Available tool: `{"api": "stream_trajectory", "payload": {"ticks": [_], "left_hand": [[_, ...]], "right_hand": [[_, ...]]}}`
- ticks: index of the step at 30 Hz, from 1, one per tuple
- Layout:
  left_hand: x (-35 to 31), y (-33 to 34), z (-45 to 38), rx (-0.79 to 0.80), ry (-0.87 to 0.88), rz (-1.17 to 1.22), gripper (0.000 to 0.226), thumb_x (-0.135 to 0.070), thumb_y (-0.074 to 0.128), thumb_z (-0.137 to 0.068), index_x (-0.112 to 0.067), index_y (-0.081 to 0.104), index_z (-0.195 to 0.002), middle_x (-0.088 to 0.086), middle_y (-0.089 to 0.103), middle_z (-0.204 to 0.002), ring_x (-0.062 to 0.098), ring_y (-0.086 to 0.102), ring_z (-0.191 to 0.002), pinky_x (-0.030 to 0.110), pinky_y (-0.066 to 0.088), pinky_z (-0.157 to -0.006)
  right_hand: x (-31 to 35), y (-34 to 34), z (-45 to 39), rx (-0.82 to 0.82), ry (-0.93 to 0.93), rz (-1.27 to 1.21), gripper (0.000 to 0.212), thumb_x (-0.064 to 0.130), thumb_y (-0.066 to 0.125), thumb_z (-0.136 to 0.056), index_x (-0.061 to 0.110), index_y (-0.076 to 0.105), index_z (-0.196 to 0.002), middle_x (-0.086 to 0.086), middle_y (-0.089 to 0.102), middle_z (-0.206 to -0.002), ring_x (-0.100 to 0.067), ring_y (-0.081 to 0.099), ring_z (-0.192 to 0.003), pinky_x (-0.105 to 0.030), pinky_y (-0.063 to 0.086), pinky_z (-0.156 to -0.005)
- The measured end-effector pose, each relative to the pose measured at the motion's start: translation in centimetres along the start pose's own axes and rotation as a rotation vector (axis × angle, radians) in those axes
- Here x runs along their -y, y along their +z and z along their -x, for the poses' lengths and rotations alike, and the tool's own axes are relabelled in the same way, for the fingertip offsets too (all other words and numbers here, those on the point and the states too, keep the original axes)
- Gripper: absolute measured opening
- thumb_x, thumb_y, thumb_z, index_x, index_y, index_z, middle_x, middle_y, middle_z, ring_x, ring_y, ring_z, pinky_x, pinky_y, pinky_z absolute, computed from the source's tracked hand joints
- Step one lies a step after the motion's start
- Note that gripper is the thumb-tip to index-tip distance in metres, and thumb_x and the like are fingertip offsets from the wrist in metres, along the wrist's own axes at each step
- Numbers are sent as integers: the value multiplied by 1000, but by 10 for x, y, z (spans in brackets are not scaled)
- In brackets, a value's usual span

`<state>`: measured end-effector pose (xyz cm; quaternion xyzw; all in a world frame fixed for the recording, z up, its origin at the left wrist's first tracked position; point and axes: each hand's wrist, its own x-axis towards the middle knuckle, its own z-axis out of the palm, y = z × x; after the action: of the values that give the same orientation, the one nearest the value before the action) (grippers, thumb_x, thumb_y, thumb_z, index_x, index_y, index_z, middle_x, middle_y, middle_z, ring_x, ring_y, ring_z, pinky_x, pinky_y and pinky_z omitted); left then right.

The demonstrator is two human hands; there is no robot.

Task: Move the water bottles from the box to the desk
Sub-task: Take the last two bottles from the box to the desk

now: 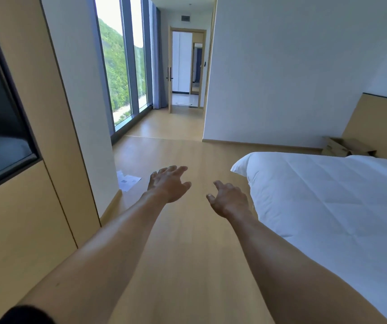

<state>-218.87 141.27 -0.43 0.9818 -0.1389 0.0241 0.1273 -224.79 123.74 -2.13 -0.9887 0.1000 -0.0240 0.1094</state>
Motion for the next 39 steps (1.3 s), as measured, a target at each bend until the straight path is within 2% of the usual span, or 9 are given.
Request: {"api": "stream_trajectory", "payload": {"ticks": [9,17,27,33,39], "left_hand": [[45,-8,-218,47,65,-6,62,-55,41,-99,-38,24,-157,-3,26,-165,25,25,-150,48,18,-122],[66,5,-366,80,46,-5,63,-59,42,-98,-39,26,-156,-4,28,-164,25,27,-149,48,21,-120],[39,35,-548,54,48,-23,63,-57,46,-97,-40,28,-155,-3,32,-162,25,30,-147,48,21,-120],[2,36,-678,27,22,-9,63,-57,46,-97,-40,28,-155,-4,33,-161,25,29,-147,48,21,-119],[-33,60,-780,34,58,6,63,-57,46,-96,-40,28,-155,-4,32,-162,25,30,-147,46,22,-118]], "right_hand": [[25,-14,-203,-46,91,24,54,52,41,-100,28,36,-148,-6,46,-147,-27,43,-134,-40,39,-104],[29,-17,-339,-35,126,17,56,54,39,-100,27,34,-150,-7,47,-144,-27,44,-133,-40,40,-102],[-18,-11,-528,-30,121,-67,55,53,40,-100,26,37,-148,-9,45,-145,-29,41,-134,-41,38,-105],[-60,-29,-661,-48,120,-79,56,55,41,-99,27,37,-148,-8,46,-144,-29,42,-133,-40,37,-104],[-97,-32,-755,-42,136,-56,57,56,42,-99,27,38,-148,-8,47,-144,-29,43,-132,-41,38,-105]]}}
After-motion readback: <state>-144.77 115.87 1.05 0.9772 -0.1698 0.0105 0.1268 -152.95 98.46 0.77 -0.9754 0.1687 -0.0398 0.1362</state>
